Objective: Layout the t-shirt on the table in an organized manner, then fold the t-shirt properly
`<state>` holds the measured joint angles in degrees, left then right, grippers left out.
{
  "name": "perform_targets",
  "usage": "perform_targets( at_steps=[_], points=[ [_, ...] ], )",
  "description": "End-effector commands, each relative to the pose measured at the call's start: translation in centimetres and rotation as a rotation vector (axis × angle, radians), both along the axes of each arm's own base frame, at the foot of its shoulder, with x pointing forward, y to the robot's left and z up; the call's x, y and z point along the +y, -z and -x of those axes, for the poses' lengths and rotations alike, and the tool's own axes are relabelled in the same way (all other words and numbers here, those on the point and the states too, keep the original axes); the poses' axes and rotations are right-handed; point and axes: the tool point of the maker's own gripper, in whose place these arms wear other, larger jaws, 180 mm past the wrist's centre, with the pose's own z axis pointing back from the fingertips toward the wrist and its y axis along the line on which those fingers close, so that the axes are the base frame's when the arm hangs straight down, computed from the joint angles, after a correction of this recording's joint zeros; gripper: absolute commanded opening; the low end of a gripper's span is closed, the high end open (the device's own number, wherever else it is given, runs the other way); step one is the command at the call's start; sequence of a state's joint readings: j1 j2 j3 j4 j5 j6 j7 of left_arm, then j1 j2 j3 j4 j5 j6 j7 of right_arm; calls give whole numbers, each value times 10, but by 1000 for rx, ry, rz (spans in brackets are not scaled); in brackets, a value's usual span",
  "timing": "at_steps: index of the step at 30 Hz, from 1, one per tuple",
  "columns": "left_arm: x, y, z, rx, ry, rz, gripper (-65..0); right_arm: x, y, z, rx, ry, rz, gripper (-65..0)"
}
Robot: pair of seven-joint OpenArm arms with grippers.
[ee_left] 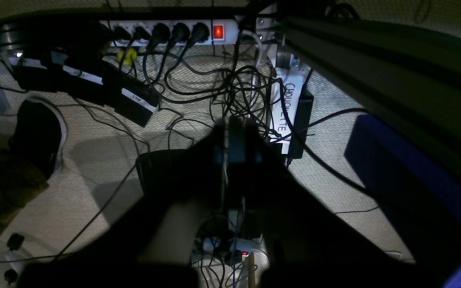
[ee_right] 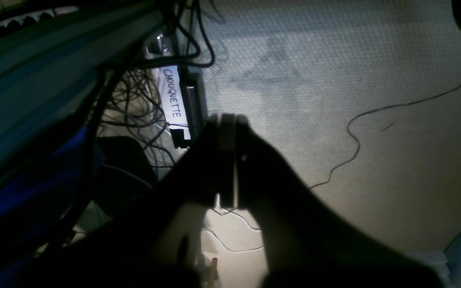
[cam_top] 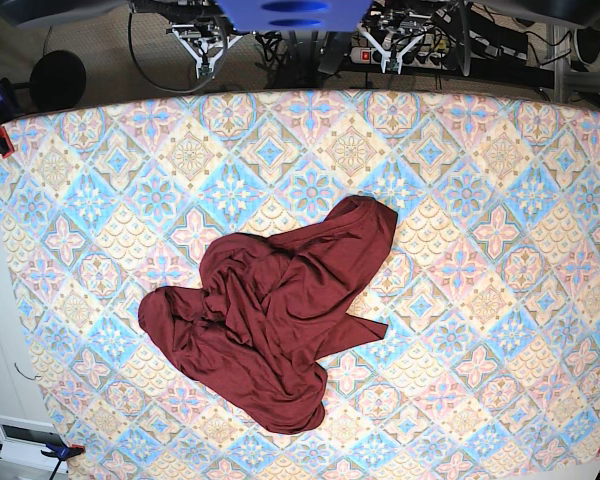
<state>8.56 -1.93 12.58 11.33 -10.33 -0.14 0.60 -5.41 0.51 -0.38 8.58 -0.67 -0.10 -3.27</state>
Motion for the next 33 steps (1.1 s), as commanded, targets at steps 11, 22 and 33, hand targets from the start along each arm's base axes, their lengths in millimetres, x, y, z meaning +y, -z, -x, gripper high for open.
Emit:
perform_targets(
  at_steps=[11, 22, 33],
  points=[
    [12, 0, -1, -7, 9, -21, -650, -4, 0, 4, 0, 7, 7, -650],
    [10, 0, 0, -6, 8, -18, -650, -4, 0, 4, 3, 8, 7, -650],
    [35, -5, 22, -4, 90, -45, -650, -7, -4, 33, -7, 7, 16, -650]
  ],
)
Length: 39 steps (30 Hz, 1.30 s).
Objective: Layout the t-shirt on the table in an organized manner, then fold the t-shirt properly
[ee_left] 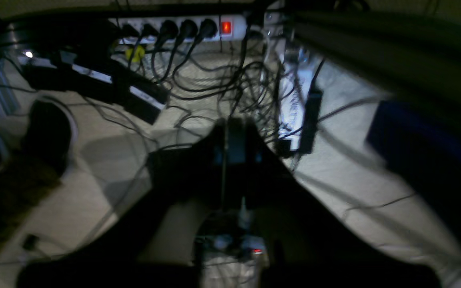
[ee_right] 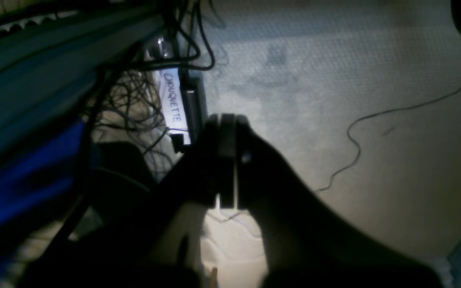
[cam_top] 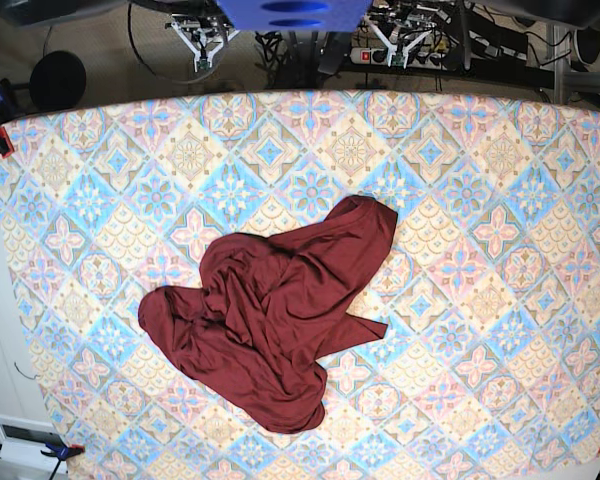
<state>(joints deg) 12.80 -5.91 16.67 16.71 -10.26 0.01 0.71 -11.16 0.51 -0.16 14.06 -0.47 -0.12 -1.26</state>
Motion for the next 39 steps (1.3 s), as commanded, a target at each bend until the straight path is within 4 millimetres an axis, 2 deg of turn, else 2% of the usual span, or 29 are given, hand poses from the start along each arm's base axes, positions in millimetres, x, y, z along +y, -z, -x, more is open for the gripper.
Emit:
perform_targets(
  at_steps=[1, 5, 8, 12, 15, 20, 22, 27, 30, 34, 39],
  points=[
    [9, -3, 12, 2, 32, -10, -650, -6, -2, 15, 17, 2, 9, -650],
    [27, -10, 34, 14, 97, -23, -650, -34, -9, 26, -2, -19, 55, -650],
    [37, -16, 46, 9, 114, -28, -650, -40, -15, 40, -10, -27, 65, -650],
    [49, -31, 48, -38, 140, -25, -650, -43, -27, 47, -49, -32, 74, -650],
    [47, -47, 43, -95, 162, 0, -650, -53, -42, 50, -96, -53, 93, -650],
    [29, -80, 42, -178, 192, 65, -650, -60, -76, 40, -205, -89, 112, -650],
    [23, -94, 44, -204, 195, 86, -650, -74, -93, 33, -250, -98, 140, -650],
    [34, -124, 43, -259, 136, 69, -650, -104, -132, 16, -348, -82, 220, -650],
    [37, -146, 31, -315, 136, 69, -650, -112, -156, 0, -410, -90, 247, -650],
    [25, -179, 14, -391, 161, 112, -650, -120, -189, -17, -488, -105, 284, -650],
    [16, -218, -8, -485, 162, 141, -650, -111, -229, -47, -605, -143, 287, -650]
  ],
)
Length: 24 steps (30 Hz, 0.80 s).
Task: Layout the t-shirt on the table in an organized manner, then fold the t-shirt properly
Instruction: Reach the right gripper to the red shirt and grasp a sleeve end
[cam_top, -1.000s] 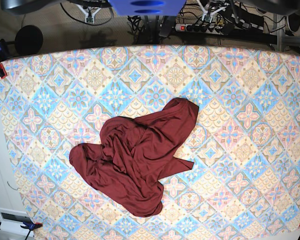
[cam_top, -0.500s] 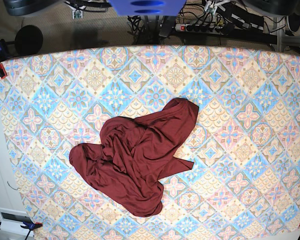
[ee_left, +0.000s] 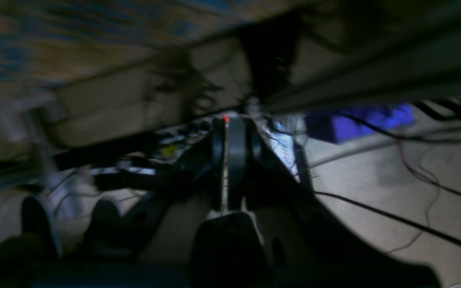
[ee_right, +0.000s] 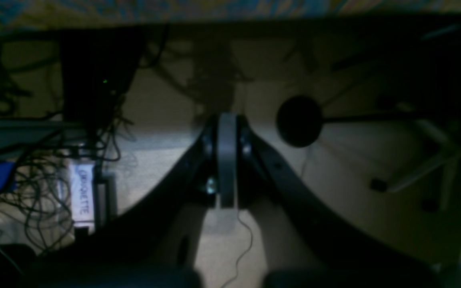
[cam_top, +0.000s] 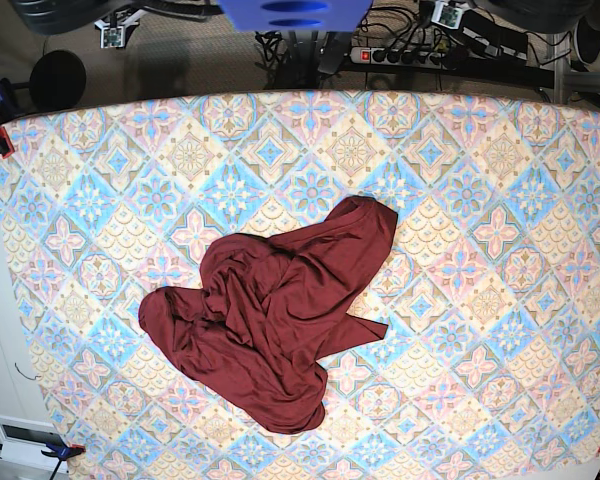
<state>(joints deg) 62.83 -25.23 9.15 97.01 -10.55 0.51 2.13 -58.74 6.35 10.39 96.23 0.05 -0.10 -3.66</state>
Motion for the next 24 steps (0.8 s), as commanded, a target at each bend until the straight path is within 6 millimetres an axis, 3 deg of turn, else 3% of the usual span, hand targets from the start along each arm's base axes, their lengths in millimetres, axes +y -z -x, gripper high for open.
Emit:
perform_targets(
  at_steps=[1, 5, 8, 15, 24],
  points=[
    [-2, -15, -6, -47, 4, 13, -650, 4, -16, -12, -62, -29, 4, -650],
    [-5, -43, -24, -116, -2, 26, -650, 16, -51, -39, -161, -70, 2, -650],
    [-8, -60, -41, -174, -6, 38, -650, 40, -63, -55, -215, -109, -43, -650],
    [1, -77, -73, -211, -13, -1, -650, 99, -57, -61, -185, -292, -179, -650],
    [14, -79, -112, -273, -28, -45, -649, 189, -55, -112, -211, -507, -331, -649]
  ],
)
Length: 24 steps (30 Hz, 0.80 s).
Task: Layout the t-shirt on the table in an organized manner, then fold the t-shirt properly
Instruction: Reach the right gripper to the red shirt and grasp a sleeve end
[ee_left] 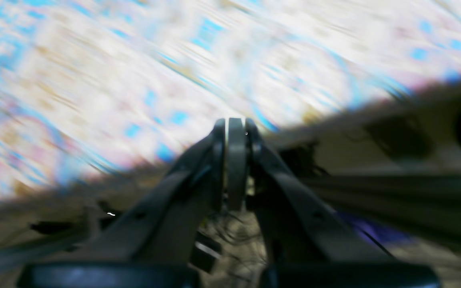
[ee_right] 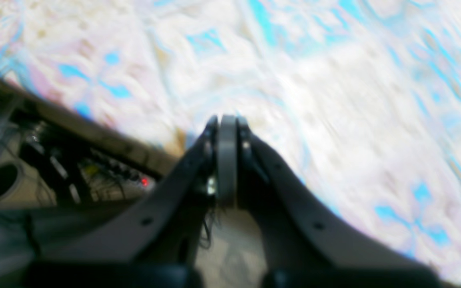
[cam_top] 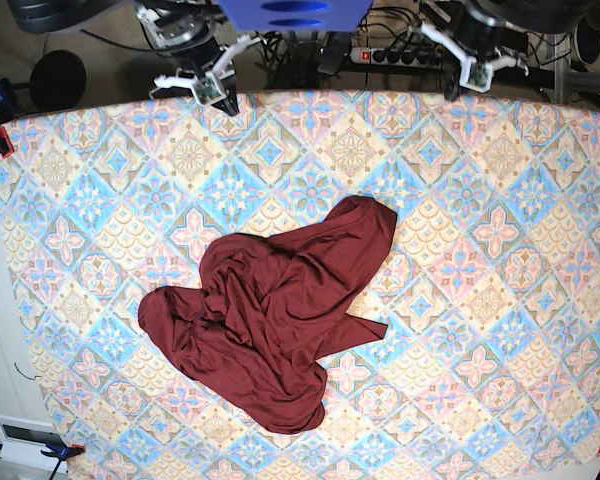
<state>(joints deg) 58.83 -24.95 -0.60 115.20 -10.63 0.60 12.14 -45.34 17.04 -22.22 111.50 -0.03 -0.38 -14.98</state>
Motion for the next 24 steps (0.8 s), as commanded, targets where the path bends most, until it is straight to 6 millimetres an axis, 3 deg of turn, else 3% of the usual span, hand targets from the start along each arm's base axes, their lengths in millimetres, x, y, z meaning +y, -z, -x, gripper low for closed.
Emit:
perform_targets(
  at_steps=[1, 4, 8, 13, 18, 24],
  points=[
    [-2, -5, -5, -16, 8, 4, -649, 9, -9, -10, -39, -25, -19, -644],
    [-2, -7, -19, -41, 3, 2, -648, 30, -14, -30, -54, -72, -33, -598],
    [-4, -13, -40, -92, -46, 49, -635, 34, -18, -46, -80, -86, -26, -527],
    [10, -17, -58, -94, -123, 95, -525, 36, -35, -80, -172, -94, -26, -444],
    [7, -11, -73, -27, -152, 155, -497, 33, -44, -111, -203, -96, 19, -425],
    [5, -12, -86, -15, -154, 174, -496, 70, -51, -138, -257, -210, 21, -424]
  ],
)
